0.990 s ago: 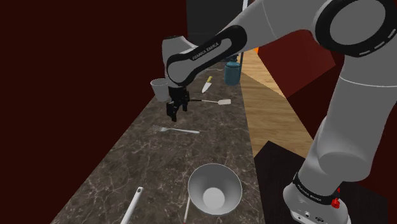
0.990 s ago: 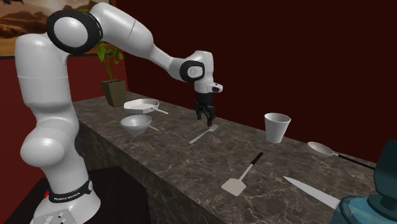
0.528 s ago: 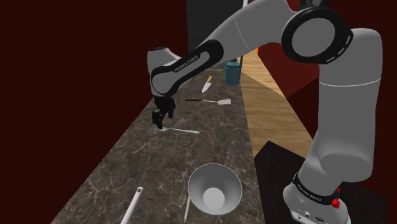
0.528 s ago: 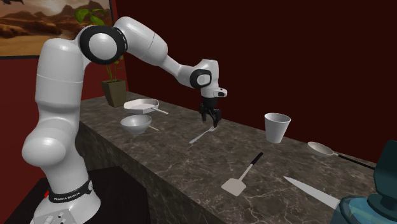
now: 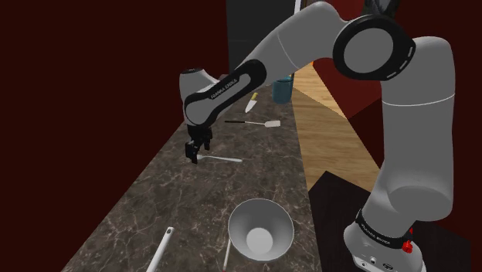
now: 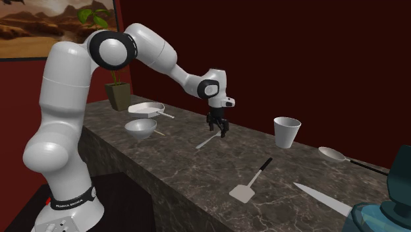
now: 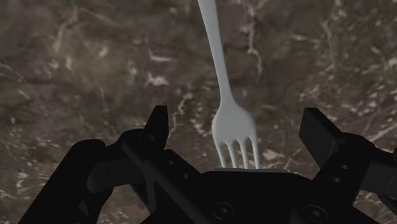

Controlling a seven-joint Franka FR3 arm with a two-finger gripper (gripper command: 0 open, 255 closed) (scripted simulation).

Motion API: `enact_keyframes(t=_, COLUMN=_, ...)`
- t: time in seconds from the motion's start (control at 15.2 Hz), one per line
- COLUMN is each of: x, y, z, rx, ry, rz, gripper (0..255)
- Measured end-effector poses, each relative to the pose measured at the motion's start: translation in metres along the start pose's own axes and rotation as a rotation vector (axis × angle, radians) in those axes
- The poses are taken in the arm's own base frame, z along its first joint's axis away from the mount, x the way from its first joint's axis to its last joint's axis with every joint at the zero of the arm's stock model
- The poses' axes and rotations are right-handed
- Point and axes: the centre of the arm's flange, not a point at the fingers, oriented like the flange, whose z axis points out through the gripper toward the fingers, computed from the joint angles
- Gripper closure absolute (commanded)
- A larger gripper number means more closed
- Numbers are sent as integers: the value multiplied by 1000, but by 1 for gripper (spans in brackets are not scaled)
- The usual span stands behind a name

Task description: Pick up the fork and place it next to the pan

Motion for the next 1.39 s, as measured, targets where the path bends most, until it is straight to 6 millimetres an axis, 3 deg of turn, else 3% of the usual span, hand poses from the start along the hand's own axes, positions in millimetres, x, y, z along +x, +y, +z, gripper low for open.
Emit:
enact_keyframes(t=0.33, x=1, y=0, z=1, rx=0, ry=0, rz=0, gripper=0)
enact_keyframes(t=0.4, x=1, y=0, z=1, rx=0, ry=0, rz=0, gripper=255)
enact_keyframes(t=1.12, x=1, y=1, z=-3, rx=-1, ry=4, rz=1, gripper=255)
enact_keyframes(t=1.39, x=2, y=-1, z=-19, rx=0, ry=1, rz=0, gripper=255)
